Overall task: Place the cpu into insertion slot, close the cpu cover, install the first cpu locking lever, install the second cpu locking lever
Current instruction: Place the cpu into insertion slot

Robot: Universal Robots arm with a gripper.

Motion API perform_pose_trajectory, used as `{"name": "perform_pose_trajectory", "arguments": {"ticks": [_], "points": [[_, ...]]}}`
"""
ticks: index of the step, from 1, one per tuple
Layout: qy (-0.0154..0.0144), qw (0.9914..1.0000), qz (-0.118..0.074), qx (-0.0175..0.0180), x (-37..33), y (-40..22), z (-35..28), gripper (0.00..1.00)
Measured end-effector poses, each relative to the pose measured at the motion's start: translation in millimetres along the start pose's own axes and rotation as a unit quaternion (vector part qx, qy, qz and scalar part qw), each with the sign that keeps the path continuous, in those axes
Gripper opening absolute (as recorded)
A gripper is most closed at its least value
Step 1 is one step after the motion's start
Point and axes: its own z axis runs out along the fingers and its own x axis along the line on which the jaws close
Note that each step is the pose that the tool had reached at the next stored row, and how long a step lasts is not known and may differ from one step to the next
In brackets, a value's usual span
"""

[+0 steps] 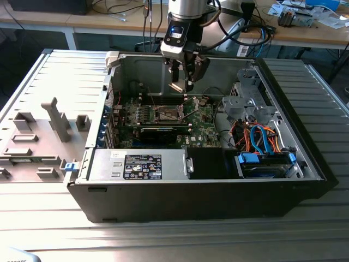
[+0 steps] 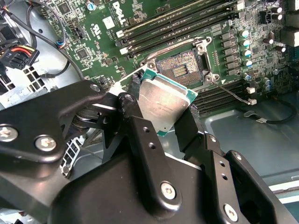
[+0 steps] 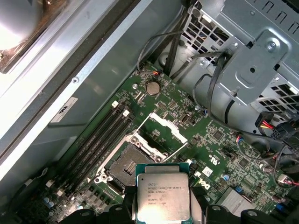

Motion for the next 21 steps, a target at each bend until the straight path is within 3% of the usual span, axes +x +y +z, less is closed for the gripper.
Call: {"name": "perform_pose_trajectory", "arguments": {"ticks": [21], "points": [[0.0000, 0.99961, 0.028, 0.0013, 0.1, 0.0, 1.8, 0.54]]}}
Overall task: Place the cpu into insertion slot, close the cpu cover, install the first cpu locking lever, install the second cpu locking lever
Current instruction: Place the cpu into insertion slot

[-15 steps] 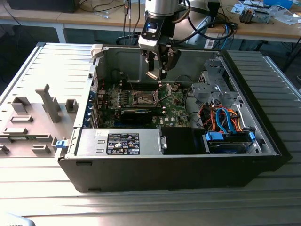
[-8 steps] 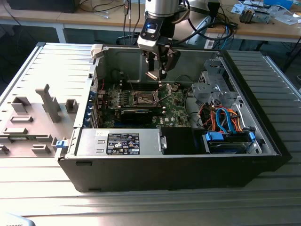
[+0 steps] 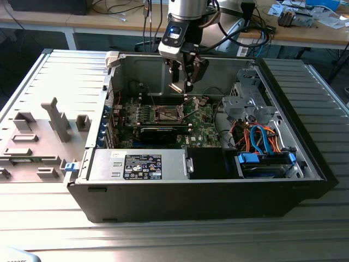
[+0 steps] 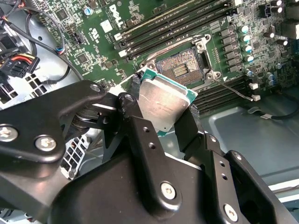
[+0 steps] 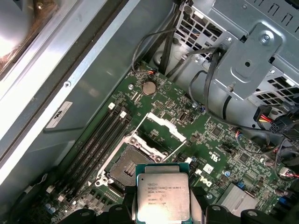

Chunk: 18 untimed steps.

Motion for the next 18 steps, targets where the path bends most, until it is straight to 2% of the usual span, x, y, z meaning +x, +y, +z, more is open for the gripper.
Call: {"name": "perform_pose_trajectory", "arguments": {"ticks": [18], "points": [[0.0000, 0.99982, 0.019, 0.0009, 0.0, 0.0, 0.7, 0.54]]}}
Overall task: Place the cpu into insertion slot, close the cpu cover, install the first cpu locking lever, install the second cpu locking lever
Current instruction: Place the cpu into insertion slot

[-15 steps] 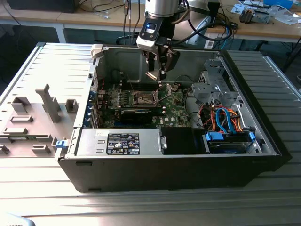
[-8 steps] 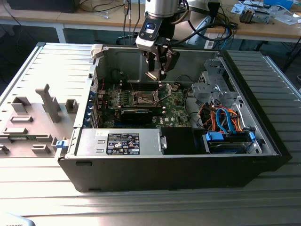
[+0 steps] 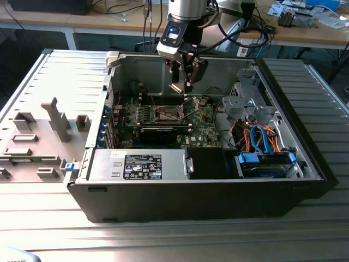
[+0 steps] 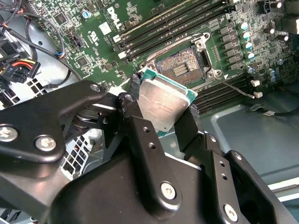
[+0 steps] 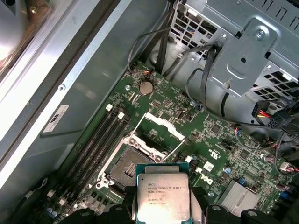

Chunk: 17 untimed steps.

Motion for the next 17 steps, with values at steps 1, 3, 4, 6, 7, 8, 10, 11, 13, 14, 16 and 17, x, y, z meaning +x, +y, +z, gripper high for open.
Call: {"name": "perform_pose_trajectory", "arguments": {"ticks": [1, 3, 4, 6, 7, 8, 10, 11, 13, 14, 16, 17], "points": [[0.0000, 1.00000, 0.002, 0.0001, 0.0, 0.0, 0.0, 0.54], [0.0000, 1.00000, 0.003, 0.0001, 0.0, 0.0, 0.1, 0.54], [0.0000, 0.99999, 0.004, 0.0002, 0.0, 0.0, 0.1, 0.54], [0.0000, 0.99998, 0.006, 0.0003, 0.0, 0.0, 0.2, 0.54], [0.0000, 0.99998, 0.007, 0.0003, 0.0, 0.0, 0.2, 0.54], [0.0000, 0.99997, 0.008, 0.0004, 0.0, 0.0, 0.2, 0.54], [0.0000, 0.99996, 0.009, 0.0005, 0.0, 0.0, 0.3, 0.54], [0.0000, 0.99995, 0.010, 0.0005, 0.0, 0.0, 0.3, 0.54], [0.0000, 0.99993, 0.012, 0.0005, 0.0, 0.0, 0.3, 0.54], [0.0000, 0.99993, 0.012, 0.0006, 0.0, 0.0, 0.3, 0.54], [0.0000, 0.99990, 0.014, 0.0007, 0.0, 0.0, 0.4, 0.54], [0.0000, 0.99989, 0.015, 0.0007, 0.0, 0.0, 0.4, 0.54]]}}
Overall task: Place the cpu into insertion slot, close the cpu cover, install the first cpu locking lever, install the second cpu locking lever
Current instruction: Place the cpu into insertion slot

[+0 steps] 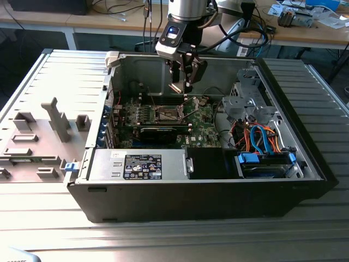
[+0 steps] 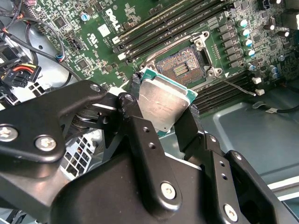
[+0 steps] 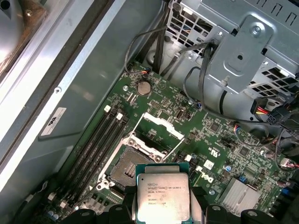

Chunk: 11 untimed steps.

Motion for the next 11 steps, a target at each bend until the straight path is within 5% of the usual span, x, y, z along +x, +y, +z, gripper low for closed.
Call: {"name": "perform_pose_trajectory", "arguments": {"ticks": [11], "points": [[0.0000, 0.99997, 0.007, 0.0004, 0.0, 0.0, 0.2, 0.54]]}}
